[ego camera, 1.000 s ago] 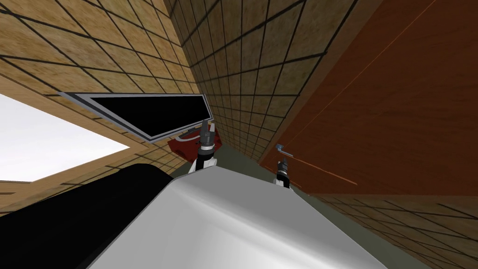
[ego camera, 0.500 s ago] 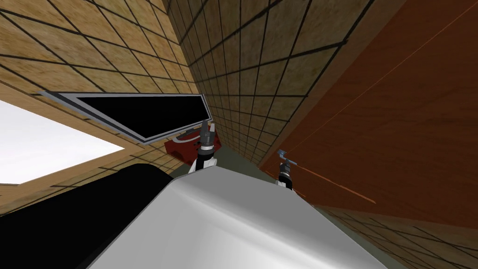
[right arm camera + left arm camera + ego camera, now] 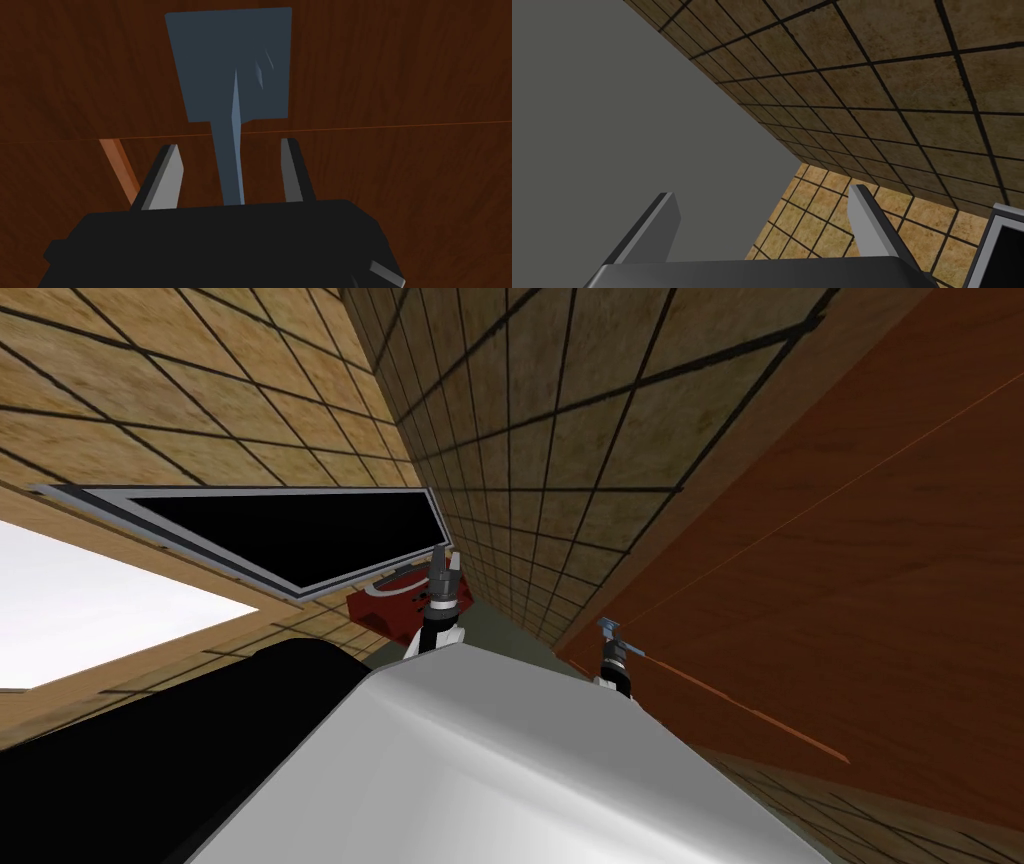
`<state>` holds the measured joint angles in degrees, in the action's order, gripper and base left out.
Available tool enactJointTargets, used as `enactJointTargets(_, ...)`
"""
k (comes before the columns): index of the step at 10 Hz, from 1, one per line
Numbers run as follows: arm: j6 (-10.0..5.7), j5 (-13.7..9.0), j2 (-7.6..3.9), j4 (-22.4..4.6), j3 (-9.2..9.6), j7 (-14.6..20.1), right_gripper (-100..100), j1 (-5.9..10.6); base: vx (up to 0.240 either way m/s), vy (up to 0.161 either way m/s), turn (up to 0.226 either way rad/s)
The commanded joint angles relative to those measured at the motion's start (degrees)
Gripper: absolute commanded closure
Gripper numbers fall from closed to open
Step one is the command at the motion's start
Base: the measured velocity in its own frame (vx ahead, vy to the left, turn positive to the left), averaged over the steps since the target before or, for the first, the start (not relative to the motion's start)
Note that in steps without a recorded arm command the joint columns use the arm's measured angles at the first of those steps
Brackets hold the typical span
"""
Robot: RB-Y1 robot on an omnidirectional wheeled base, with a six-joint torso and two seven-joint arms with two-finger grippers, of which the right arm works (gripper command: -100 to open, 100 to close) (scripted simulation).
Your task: Pull the door open
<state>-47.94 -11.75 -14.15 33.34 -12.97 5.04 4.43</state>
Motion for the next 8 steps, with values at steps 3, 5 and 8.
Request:
enactJointTargets(3, 0.00, 0.00, 0.02, -0.02, 0.01, -0.03, 100, -0.02, -0.025, 0.008, 0.000)
enactJointTargets(5, 0.00, 0.00, 0.02, -0.02, 0.01, -0.03, 100, -0.02, -0.004, 0.001, 0.000)
enactJointTargets(8, -0.63, 1.02, -0.88, 0.13, 1.75, 1.93, 100, -0.84, -0.179, -0.032, 0.113)
